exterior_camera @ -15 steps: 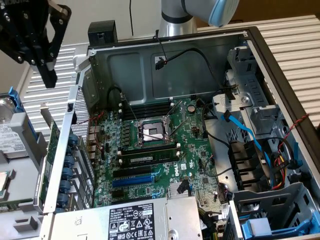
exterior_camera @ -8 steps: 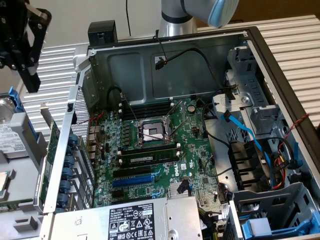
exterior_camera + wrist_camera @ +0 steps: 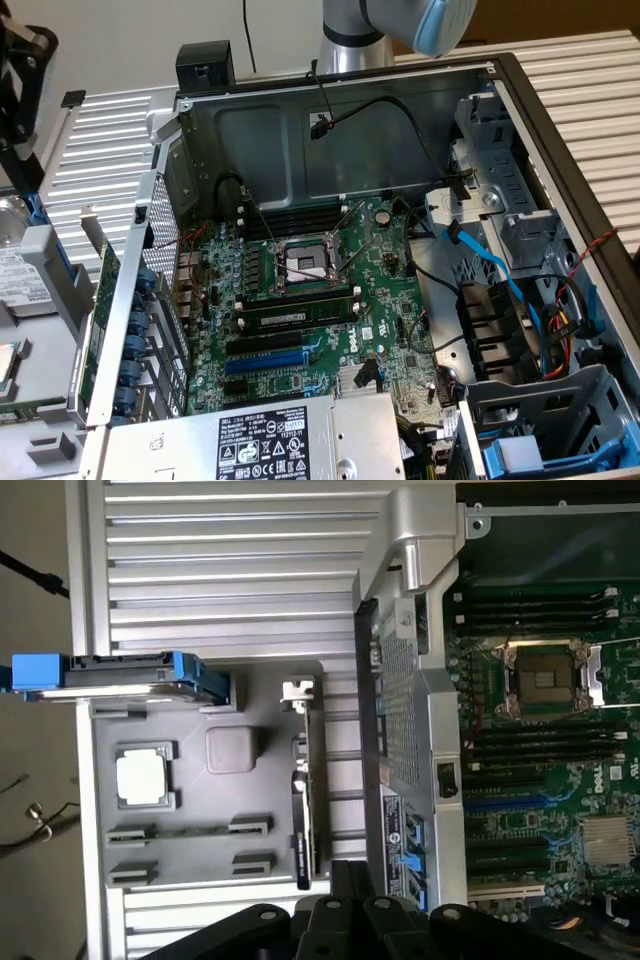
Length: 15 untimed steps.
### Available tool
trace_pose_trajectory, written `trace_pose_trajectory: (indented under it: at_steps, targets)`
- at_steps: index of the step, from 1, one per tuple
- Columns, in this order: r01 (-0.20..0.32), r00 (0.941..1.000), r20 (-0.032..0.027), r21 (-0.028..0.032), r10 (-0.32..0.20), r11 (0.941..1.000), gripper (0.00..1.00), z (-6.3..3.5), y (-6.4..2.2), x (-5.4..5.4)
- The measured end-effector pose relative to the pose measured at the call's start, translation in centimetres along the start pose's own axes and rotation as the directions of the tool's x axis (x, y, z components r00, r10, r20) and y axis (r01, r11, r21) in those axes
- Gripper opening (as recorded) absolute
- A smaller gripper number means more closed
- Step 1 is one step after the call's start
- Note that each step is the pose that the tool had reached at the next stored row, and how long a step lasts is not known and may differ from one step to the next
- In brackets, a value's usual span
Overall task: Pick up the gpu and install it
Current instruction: 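Reach for the gpu, then pick up the gpu and move the gpu toward the slot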
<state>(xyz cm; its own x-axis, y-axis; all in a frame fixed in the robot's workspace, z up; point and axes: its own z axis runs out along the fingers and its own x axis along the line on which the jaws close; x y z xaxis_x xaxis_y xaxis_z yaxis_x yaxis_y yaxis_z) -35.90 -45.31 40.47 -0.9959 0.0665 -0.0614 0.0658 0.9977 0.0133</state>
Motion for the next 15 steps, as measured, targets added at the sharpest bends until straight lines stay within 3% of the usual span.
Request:
trace_pose_trajectory:
  at_steps: [4,15]
  targets:
    - [0.0,0.9999,0.0126,-0.0008,0.0,1.0,0.11,0.31,-0.16,1.4]
    - [0.0,0.9999,0.0134,-0.0009,0.0,1.0,0.11,0.38,-0.17,1.5]
